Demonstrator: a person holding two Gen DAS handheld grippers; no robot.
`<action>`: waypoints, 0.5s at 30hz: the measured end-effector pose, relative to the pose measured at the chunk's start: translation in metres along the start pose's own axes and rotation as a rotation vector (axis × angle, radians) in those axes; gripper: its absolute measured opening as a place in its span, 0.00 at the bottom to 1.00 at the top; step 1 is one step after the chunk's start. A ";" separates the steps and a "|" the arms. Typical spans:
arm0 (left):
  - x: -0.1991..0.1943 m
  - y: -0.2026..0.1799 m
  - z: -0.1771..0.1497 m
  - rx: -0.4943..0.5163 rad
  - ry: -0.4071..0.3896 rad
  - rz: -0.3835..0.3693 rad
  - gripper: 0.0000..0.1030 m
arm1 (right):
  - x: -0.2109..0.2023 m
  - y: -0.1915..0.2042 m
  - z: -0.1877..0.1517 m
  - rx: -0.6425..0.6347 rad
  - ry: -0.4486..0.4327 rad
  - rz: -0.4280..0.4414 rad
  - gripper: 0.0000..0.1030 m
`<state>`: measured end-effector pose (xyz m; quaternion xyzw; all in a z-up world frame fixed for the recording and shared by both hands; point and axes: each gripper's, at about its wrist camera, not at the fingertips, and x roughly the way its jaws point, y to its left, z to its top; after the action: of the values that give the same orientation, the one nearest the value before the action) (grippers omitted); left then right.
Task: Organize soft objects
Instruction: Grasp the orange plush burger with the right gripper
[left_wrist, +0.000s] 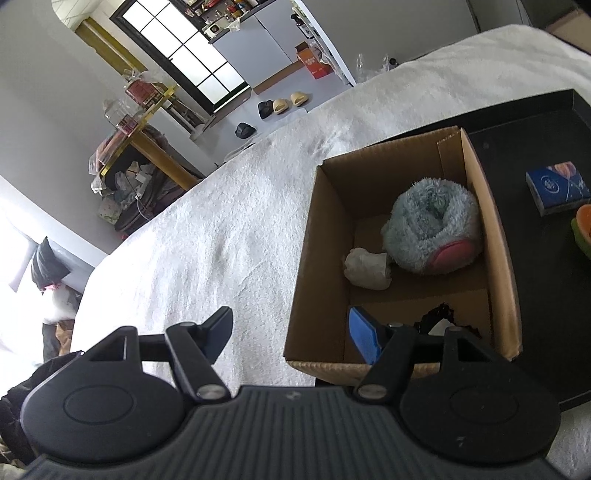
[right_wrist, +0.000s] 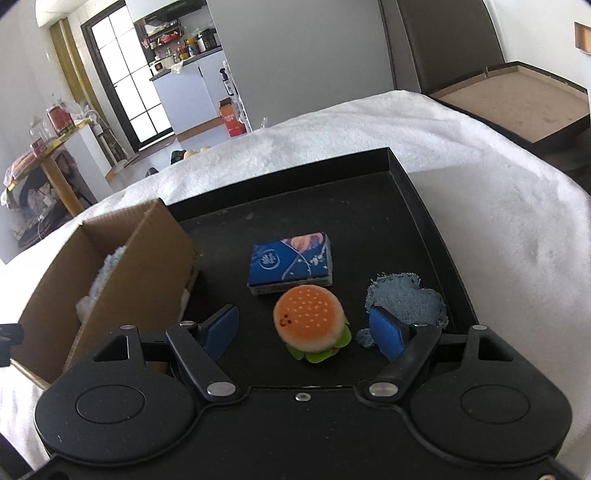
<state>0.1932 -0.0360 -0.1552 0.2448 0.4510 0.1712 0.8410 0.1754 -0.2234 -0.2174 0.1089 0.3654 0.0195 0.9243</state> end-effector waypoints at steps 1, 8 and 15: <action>0.000 -0.002 0.001 0.008 0.003 0.006 0.66 | 0.003 0.000 -0.002 -0.018 -0.003 -0.005 0.75; 0.007 -0.015 0.006 0.058 0.039 0.032 0.66 | 0.018 0.006 -0.010 -0.102 0.004 -0.027 0.75; 0.013 -0.020 0.010 0.067 0.068 0.043 0.66 | 0.033 0.007 -0.016 -0.164 0.023 -0.043 0.69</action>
<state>0.2094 -0.0488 -0.1707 0.2765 0.4795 0.1824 0.8126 0.1889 -0.2096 -0.2498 0.0248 0.3756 0.0306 0.9260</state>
